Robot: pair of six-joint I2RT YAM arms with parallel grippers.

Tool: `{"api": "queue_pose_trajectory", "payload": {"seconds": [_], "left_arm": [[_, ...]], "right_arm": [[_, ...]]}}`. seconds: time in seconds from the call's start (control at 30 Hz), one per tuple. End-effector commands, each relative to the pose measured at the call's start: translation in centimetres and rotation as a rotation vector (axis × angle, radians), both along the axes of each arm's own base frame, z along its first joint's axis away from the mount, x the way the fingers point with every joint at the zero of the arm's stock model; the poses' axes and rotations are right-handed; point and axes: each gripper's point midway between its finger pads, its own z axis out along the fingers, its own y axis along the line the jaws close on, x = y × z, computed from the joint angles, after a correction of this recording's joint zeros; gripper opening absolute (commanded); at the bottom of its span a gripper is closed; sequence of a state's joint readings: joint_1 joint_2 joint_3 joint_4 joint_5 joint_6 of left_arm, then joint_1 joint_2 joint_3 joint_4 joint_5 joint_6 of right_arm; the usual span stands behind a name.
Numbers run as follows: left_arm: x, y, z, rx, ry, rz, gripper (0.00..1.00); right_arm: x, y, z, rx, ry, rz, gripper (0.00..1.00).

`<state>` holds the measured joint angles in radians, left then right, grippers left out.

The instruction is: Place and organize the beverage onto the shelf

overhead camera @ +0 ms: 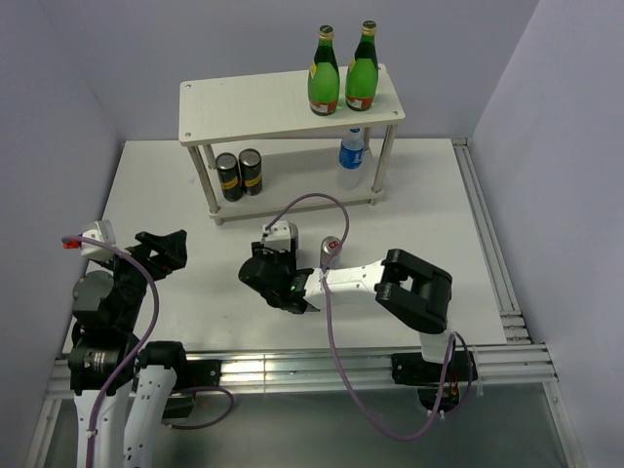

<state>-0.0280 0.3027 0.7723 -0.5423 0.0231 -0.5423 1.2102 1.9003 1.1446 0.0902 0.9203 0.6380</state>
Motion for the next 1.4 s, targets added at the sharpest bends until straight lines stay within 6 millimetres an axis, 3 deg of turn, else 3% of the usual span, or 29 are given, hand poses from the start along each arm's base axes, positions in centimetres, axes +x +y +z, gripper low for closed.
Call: {"api": "queue_pose_trajectory", "payload": {"seconds": [0.0, 0.07, 0.1, 0.17, 0.23, 0.3, 0.37, 0.4, 0.43, 0.63, 0.73, 0.97, 1.07, 1.3, 1.37], "left_arm": [[0.2, 0.0, 0.7, 0.013, -0.032, -0.008, 0.99], [0.2, 0.0, 0.8, 0.013, -0.034, -0.008, 0.99], [0.2, 0.0, 0.8, 0.013, -0.034, -0.005, 0.99], [0.2, 0.0, 0.8, 0.013, -0.034, -0.008, 0.99], [0.2, 0.0, 0.7, 0.014, -0.032, -0.007, 0.99], [0.2, 0.0, 0.8, 0.016, -0.035, -0.008, 0.99], [0.2, 0.1, 0.9, 0.017, -0.038, -0.005, 0.99], [0.2, 0.1, 0.8, 0.017, -0.038, -0.005, 0.99], [0.2, 0.0, 0.8, 0.017, -0.038, -0.007, 0.99], [0.2, 0.0, 0.8, 0.017, -0.038, -0.007, 0.99], [0.2, 0.1, 0.9, 0.016, -0.043, -0.003, 0.99], [0.1, 0.1, 0.9, 0.016, -0.043, -0.002, 0.99], [0.1, 0.1, 0.9, 0.015, -0.041, -0.005, 0.99], [0.1, 0.0, 1.0, 0.017, -0.048, -0.007, 0.99], [0.1, 0.0, 1.0, 0.017, -0.045, -0.007, 0.99]], "right_arm": [[1.1, 1.5, 2.0, 0.079, -0.043, -0.012, 0.41], [0.9, 1.5, 2.2, 0.087, -0.034, -0.006, 0.25], [0.6, 1.1, 1.9, 0.079, -0.024, -0.007, 0.10], [0.1, 0.4, 3.2, 0.092, -0.032, -0.016, 0.00], [-1.5, -0.3, 4.2, 0.075, -0.057, -0.013, 0.00], [-3.6, -0.6, 7.2, 0.093, -0.089, 0.013, 0.00], [-5.5, -1.2, 11.1, 0.146, -0.131, 0.029, 0.00], [-6.0, -1.9, 14.0, 0.209, -0.156, 0.027, 0.00], [-6.5, -2.5, 15.1, 0.215, -0.166, 0.029, 0.00], [-6.9, -7.3, 24.0, 0.307, -0.290, -0.019, 0.00], [-5.9, -8.8, 26.4, 0.302, -0.338, -0.024, 0.00], [2.1, -13.2, 27.9, 0.312, -0.386, -0.125, 0.00], [4.4, -12.9, 27.6, 0.279, -0.388, -0.131, 0.00], [10.8, -12.0, 23.2, 0.213, -0.325, -0.163, 0.00], [11.9, -11.8, 23.0, 0.209, -0.330, -0.172, 0.00]]}}
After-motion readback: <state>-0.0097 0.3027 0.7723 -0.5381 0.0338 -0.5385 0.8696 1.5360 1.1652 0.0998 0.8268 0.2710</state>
